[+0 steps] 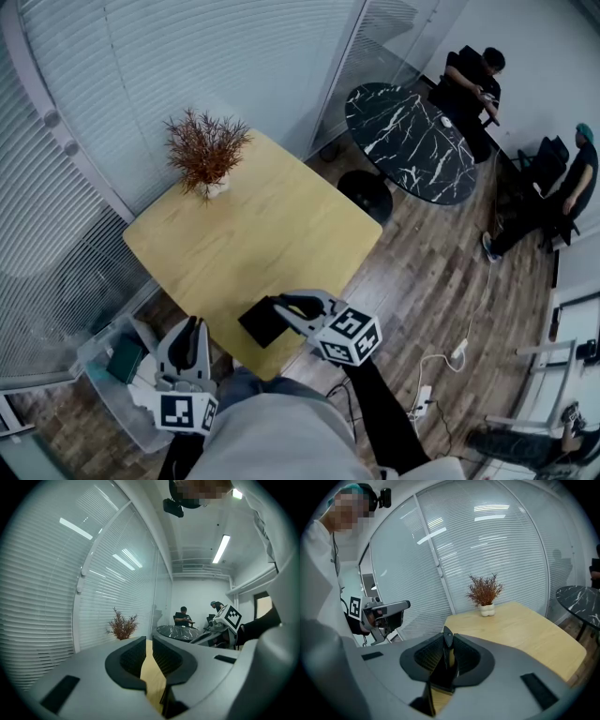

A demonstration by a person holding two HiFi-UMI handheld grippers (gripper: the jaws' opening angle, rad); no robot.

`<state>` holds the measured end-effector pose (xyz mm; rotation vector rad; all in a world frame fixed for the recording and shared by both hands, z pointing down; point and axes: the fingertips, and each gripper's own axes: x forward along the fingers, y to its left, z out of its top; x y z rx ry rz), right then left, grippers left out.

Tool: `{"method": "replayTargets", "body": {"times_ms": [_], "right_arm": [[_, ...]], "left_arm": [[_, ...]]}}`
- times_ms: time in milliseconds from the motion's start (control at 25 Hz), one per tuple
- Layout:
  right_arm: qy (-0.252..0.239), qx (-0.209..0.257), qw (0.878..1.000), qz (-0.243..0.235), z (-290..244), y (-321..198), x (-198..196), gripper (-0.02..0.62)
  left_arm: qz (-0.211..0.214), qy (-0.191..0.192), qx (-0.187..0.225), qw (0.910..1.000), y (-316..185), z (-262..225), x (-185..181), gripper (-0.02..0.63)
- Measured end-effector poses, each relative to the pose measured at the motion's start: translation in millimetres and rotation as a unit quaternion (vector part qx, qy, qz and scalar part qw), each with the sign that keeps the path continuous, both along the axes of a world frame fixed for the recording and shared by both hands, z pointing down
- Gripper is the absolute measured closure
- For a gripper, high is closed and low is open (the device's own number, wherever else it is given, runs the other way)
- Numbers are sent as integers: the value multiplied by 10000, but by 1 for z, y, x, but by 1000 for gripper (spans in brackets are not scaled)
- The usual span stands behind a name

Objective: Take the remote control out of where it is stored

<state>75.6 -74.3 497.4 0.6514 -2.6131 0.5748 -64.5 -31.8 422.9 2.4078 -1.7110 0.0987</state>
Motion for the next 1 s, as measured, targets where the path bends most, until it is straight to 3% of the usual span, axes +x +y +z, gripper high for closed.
{"method": "replayTargets", "body": {"times_ms": [1000], "right_arm": [[-165,61,9998,-6,-13,0,5,527]], "left_arm": [[77,45,-14,10000,-3,0,7,560]]}}
